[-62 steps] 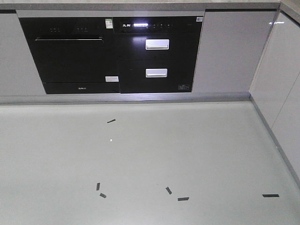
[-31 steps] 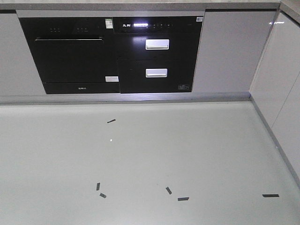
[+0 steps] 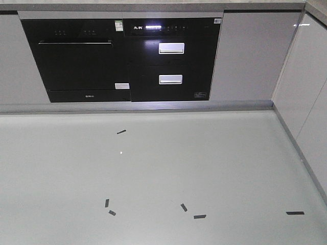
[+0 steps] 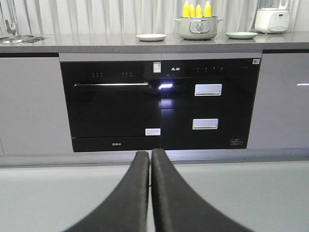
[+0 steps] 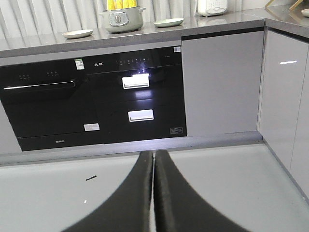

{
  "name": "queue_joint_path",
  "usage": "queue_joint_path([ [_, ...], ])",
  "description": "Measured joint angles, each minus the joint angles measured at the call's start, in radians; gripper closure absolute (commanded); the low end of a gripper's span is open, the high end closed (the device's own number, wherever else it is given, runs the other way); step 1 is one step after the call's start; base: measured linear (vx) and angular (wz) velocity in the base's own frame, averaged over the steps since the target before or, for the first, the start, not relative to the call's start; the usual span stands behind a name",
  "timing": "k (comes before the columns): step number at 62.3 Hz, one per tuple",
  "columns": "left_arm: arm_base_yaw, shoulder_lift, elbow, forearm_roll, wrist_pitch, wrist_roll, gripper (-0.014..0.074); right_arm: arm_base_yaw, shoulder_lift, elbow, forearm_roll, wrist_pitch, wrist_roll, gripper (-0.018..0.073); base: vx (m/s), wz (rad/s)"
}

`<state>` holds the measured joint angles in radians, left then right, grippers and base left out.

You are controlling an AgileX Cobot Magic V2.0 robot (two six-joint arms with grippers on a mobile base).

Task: Distribute corn equally
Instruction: 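Drive the base forward toward the counter with the steamer pot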

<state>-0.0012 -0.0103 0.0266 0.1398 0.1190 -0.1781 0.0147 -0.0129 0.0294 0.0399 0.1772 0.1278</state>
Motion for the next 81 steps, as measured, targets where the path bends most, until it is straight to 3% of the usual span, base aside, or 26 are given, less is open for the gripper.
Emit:
queue_joint_path([
  [81,0.0,0.0,0.0,0.0,0.0,0.0,0.0603,0.0,0.0,0.0,0.0,0.0,0.0,0.0561,0.05,0.04],
])
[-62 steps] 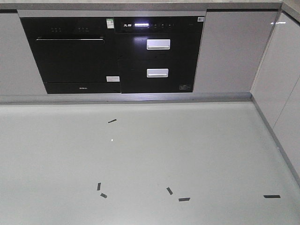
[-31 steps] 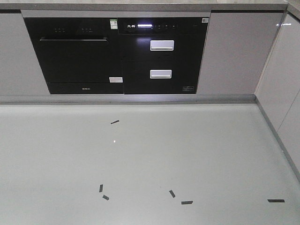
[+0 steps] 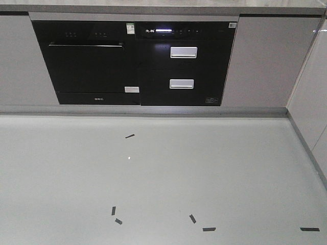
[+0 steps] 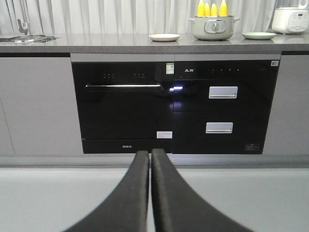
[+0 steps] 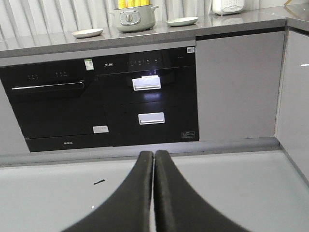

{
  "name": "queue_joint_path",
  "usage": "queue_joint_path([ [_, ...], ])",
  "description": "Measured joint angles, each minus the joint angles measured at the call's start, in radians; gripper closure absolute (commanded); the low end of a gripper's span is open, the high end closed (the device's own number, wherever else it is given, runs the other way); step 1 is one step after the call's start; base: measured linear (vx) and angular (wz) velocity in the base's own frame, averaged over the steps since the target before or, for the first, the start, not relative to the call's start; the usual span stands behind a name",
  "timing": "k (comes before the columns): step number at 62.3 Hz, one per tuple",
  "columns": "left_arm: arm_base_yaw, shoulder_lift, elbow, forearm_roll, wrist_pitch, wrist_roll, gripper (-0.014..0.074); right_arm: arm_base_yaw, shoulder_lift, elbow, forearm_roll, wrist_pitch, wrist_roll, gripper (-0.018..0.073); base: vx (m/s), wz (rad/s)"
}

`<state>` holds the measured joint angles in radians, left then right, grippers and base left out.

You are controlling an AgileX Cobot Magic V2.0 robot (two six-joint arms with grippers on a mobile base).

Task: Distribute corn equally
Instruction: 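Drive the base forward toward the counter with the steamer pot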

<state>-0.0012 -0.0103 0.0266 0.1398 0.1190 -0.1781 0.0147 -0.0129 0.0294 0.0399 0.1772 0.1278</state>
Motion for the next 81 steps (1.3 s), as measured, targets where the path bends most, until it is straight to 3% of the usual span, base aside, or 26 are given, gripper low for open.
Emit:
queue_joint_path([
  [81,0.0,0.0,0.0,0.0,0.0,0.0,0.0603,0.0,0.0,0.0,0.0,0.0,0.0,0.0561,0.05,-0.02],
])
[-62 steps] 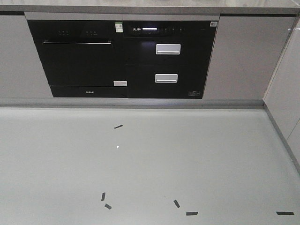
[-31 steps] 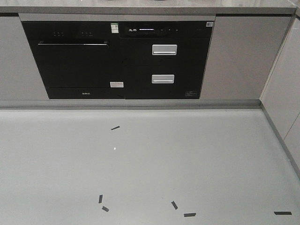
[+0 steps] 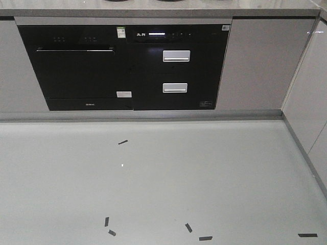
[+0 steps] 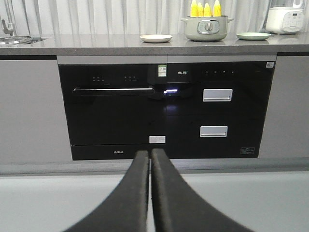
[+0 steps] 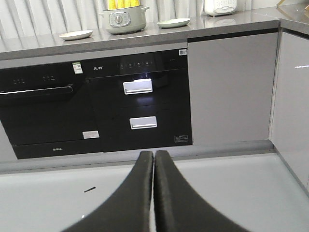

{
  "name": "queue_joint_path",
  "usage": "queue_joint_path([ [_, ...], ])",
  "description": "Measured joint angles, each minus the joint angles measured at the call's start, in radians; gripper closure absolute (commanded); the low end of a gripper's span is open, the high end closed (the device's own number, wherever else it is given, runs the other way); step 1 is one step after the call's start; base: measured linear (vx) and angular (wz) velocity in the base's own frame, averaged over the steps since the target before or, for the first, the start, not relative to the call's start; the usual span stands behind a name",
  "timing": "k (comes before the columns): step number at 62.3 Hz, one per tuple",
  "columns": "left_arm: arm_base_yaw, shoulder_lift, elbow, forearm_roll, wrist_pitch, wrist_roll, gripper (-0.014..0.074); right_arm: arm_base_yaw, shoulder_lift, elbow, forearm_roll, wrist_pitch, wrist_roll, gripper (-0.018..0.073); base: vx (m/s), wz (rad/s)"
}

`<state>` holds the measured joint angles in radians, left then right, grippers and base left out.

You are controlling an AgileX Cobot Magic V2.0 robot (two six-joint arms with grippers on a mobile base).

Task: Distribute corn equally
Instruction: 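Drive the base forward toward the counter with the steamer pot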

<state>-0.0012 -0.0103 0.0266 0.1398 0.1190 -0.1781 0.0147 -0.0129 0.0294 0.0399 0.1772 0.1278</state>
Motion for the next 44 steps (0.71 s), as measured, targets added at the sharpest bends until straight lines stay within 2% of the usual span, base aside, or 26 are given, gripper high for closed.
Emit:
queue_joint_path([
  [44,0.0,0.0,0.0,0.0,0.0,0.0,0.0603,0.0,0.0,0.0,0.0,0.0,0.0,0.0561,0.13,0.01],
])
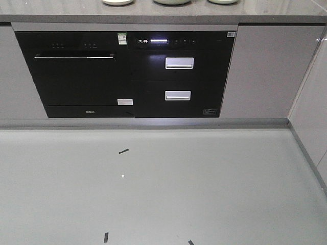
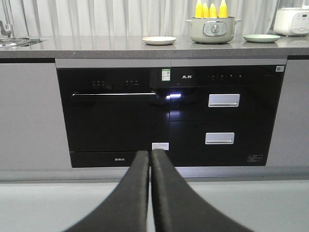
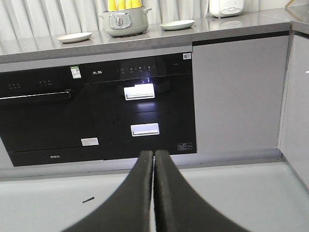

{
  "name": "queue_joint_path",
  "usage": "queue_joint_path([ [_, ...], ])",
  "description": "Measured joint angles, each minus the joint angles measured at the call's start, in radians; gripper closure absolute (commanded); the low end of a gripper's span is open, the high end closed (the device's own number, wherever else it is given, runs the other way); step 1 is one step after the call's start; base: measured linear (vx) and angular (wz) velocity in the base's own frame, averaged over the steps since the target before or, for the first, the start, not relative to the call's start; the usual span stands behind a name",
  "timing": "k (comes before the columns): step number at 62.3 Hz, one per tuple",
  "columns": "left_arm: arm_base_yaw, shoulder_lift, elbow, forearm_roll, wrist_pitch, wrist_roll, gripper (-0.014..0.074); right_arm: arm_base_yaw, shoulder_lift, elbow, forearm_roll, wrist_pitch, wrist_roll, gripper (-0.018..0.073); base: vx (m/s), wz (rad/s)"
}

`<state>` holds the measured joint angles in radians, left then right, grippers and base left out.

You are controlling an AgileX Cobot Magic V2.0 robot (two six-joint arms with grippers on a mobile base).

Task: Distribute corn equally
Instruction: 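Drive the base forward toward the counter with the steamer pot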

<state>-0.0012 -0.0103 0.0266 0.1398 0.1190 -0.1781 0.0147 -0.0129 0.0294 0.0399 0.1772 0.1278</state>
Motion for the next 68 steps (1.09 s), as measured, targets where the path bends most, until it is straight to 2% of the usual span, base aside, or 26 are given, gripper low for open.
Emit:
queue_joint_path([
  [68,0.0,0.0,0.0,0.0,0.0,0.0,0.0603,0.0,0.0,0.0,0.0,0.0,0.0,0.0561,0.16,0.02],
])
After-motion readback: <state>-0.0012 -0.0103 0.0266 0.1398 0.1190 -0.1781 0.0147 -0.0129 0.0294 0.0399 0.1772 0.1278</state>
